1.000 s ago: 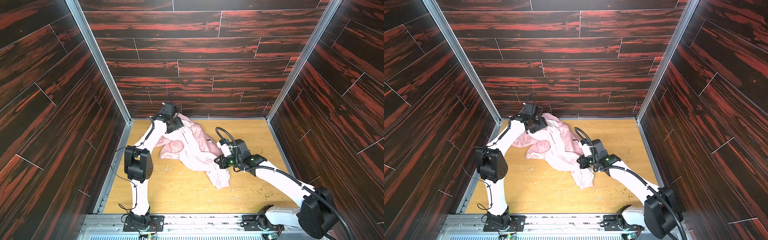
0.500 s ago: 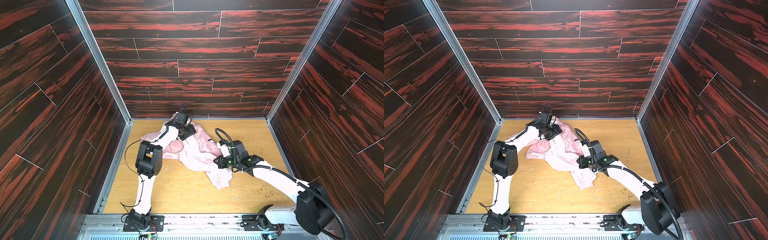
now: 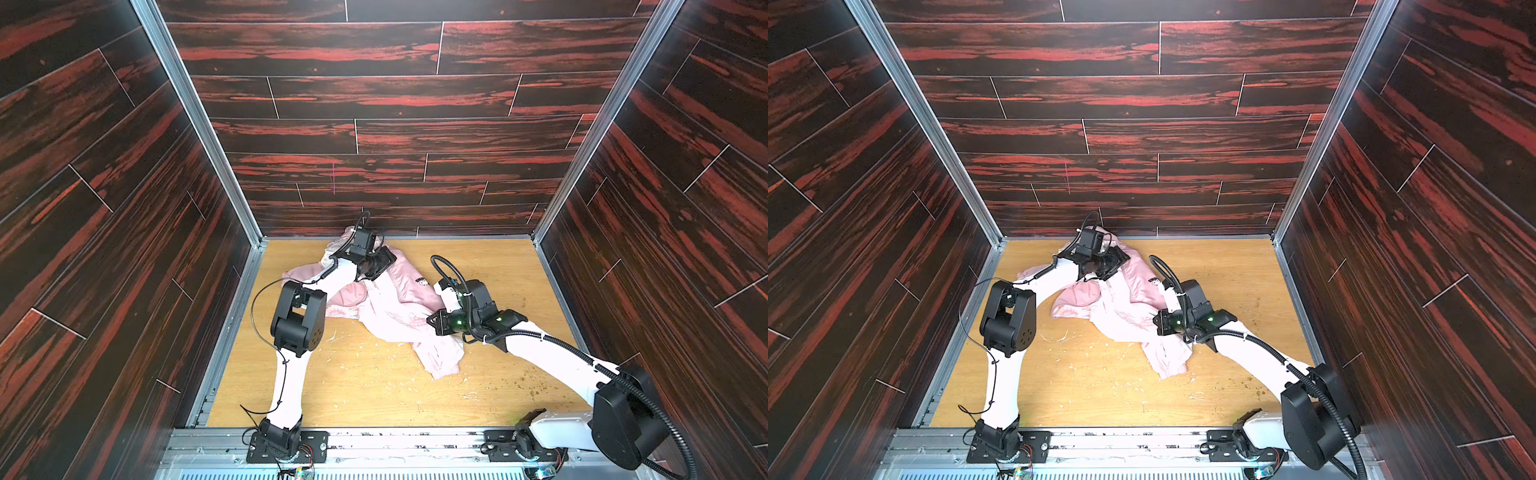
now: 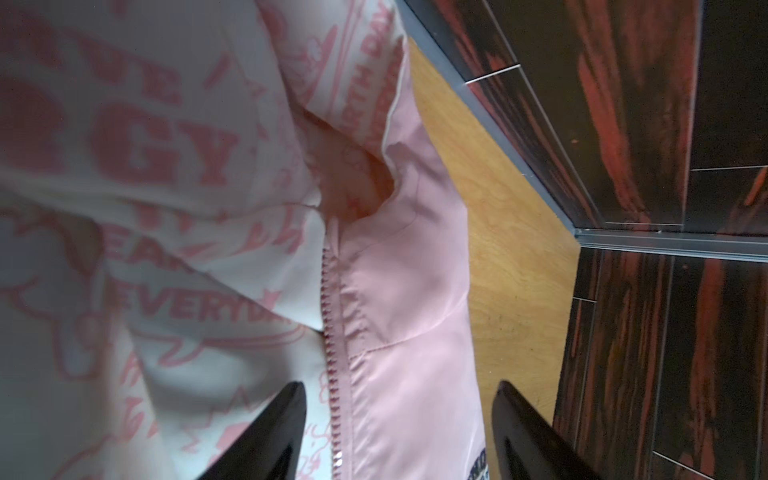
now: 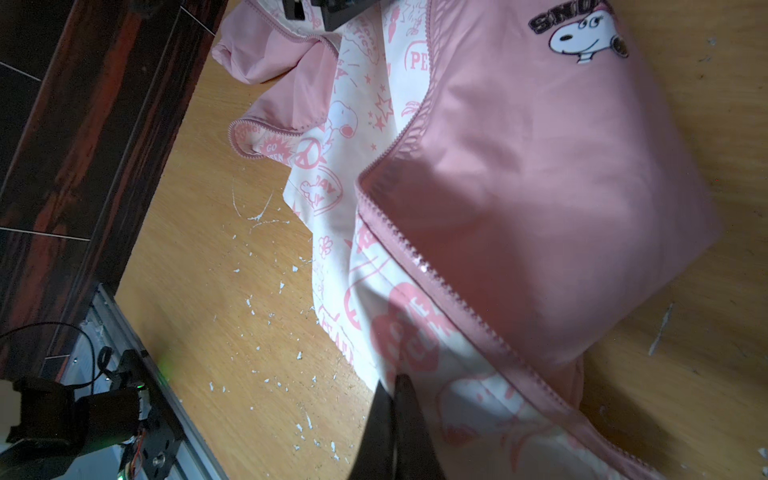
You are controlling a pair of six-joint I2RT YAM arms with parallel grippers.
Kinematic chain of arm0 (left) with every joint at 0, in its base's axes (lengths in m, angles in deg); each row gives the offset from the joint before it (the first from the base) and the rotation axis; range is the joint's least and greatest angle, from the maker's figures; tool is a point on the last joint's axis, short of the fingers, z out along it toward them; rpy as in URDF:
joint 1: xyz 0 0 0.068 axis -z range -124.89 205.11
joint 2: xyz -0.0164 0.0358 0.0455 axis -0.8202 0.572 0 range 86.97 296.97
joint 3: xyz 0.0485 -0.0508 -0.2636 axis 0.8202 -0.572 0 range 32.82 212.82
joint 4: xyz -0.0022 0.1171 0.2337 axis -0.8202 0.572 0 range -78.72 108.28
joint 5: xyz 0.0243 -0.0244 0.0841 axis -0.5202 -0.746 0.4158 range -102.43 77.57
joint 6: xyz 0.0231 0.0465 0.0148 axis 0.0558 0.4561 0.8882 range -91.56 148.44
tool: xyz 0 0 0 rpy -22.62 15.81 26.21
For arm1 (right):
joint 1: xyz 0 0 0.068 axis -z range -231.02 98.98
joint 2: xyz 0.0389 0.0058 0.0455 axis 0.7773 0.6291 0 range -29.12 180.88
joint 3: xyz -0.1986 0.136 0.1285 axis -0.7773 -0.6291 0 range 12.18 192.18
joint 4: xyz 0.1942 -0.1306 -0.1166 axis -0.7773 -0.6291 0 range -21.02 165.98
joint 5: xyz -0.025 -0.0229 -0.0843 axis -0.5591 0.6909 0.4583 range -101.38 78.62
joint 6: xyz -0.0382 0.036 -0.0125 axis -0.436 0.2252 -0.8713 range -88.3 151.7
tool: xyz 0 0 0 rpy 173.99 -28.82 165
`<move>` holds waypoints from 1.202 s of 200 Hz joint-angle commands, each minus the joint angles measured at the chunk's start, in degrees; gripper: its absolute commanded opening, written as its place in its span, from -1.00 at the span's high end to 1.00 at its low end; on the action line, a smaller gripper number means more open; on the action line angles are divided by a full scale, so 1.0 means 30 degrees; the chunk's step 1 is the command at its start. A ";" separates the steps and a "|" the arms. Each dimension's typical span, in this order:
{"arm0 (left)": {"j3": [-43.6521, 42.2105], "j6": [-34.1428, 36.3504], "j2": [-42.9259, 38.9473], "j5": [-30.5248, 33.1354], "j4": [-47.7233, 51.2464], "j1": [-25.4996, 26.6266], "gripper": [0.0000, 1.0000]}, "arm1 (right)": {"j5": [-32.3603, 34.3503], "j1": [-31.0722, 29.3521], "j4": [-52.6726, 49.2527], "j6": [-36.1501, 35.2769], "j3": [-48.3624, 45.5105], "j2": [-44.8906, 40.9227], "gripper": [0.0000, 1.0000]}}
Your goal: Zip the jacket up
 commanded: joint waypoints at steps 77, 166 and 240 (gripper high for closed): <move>-0.2736 -0.2419 0.1128 -0.0581 -0.5019 -0.0296 -0.47 | -0.1458 -0.0091 0.0048 0.0303 0.0092 -0.1000 1.00; -0.1978 -0.3758 0.0515 -0.2477 -0.7303 -0.0758 0.84 | -0.2107 -0.0251 -0.0516 -0.0177 0.0980 -0.0140 1.00; -0.0049 -0.3151 0.0230 -0.2326 -0.6072 -0.1611 1.00 | -0.4686 -0.1050 -0.0747 -0.0049 0.3187 0.1450 1.00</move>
